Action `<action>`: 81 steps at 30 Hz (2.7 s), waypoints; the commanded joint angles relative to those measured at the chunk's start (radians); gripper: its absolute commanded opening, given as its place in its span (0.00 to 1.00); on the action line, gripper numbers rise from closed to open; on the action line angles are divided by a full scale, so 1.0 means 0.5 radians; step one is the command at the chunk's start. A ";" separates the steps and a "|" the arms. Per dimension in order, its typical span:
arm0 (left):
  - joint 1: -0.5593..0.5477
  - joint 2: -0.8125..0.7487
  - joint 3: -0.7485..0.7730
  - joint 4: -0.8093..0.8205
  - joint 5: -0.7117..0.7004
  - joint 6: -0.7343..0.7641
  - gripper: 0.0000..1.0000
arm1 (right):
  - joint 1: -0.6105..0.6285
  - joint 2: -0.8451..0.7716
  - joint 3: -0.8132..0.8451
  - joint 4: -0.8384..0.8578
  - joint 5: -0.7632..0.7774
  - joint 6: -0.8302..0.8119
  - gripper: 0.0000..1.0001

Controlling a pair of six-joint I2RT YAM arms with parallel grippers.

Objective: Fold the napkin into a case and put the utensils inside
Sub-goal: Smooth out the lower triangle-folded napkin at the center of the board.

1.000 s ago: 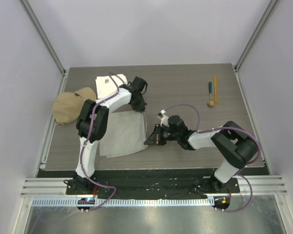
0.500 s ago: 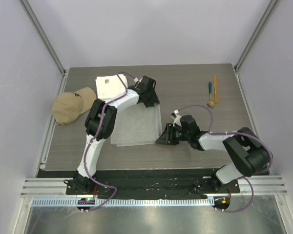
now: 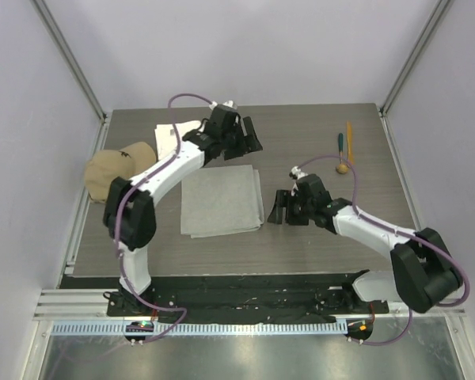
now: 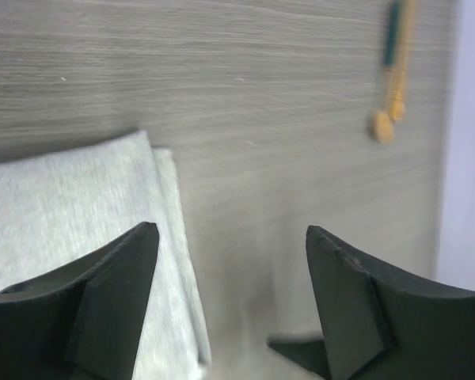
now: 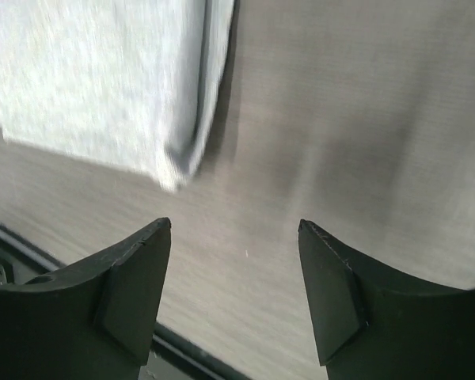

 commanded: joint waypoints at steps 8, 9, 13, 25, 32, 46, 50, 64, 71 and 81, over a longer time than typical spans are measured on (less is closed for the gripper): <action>-0.414 -0.466 -0.648 0.038 -0.190 0.213 0.51 | -0.255 0.811 0.920 0.143 -0.160 0.049 0.40; -0.458 -0.454 -0.639 0.032 -0.282 0.232 0.51 | -0.288 0.882 0.982 0.167 -0.203 0.046 0.33; -0.517 -0.304 -0.556 -0.011 -0.519 0.254 0.55 | -0.347 1.217 1.270 0.222 -0.329 -0.003 0.13; -0.385 0.175 -0.020 -0.189 -0.626 0.257 0.37 | -0.408 1.671 1.614 0.339 -0.716 0.092 0.01; -0.299 0.393 0.202 -0.247 -0.731 0.309 0.33 | -0.405 1.723 1.553 0.474 -0.740 0.135 0.01; -0.277 0.632 0.389 -0.290 -0.780 0.336 0.40 | -0.430 1.837 1.562 0.468 -0.719 0.114 0.01; -0.277 0.684 0.447 -0.342 -0.795 0.346 0.37 | -0.430 1.837 1.553 0.471 -0.710 0.111 0.01; -0.296 0.568 0.444 -0.382 -0.826 0.358 0.00 | -0.442 1.865 1.574 0.456 -0.737 0.108 0.01; -0.345 0.491 0.371 -0.327 -0.761 0.303 0.00 | -0.439 1.855 1.571 0.456 -0.737 0.114 0.01; -0.348 0.564 0.414 -0.324 -0.633 0.217 0.00 | -0.442 1.819 1.559 0.437 -0.698 0.108 0.01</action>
